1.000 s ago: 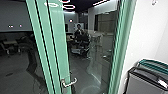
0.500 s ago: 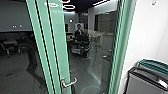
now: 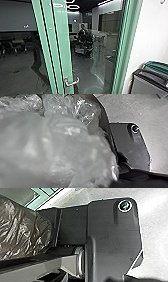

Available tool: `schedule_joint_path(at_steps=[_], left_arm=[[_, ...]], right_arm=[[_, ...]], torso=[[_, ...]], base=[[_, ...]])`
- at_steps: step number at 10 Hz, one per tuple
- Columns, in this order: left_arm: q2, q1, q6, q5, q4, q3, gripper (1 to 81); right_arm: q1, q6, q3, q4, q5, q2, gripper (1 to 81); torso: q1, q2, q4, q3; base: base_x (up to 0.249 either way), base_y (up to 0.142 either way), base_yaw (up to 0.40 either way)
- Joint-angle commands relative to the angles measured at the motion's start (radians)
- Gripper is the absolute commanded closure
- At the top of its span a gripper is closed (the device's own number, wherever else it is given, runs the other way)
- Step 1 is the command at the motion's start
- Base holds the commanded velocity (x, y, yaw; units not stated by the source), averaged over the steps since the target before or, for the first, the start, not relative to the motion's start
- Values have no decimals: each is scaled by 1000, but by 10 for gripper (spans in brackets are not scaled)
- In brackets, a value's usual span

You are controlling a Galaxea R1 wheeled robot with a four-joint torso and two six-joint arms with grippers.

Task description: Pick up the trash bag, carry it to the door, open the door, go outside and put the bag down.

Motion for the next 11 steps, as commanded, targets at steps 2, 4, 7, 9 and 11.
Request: schedule_joint_path(at_steps=[2, 4, 7, 9, 11], left_arm=[[-16, -39, 6, 39, 9, 8, 811], [-41, -26, 6, 12, 8, 35, 811], [-95, -18, 6, 10, 8, 124, 811], [-93, -18, 6, 10, 9, 121, 811], [-95, -18, 5, 10, 8, 120, 811]], right_arm=[[51, 3, 29, 17, -44, -6, 10], [51, 6, 131, 17, -44, -55, 10], [48, 6, 253, 17, -44, -135, 10], [43, 6, 261, 15, -44, -148, 10], [43, 6, 258, 14, -44, -146, 10]], torso=[[1, 0, 0, 0], [1, 0, 0, 0], [1, 0, 0, 0], [1, 0, 0, 0], [1, 0, 0, 0]], base=[[0, 0, 191], [0, 0, 208], [0, 0, 208], [0, 0, 208], [0, 0, 208]])
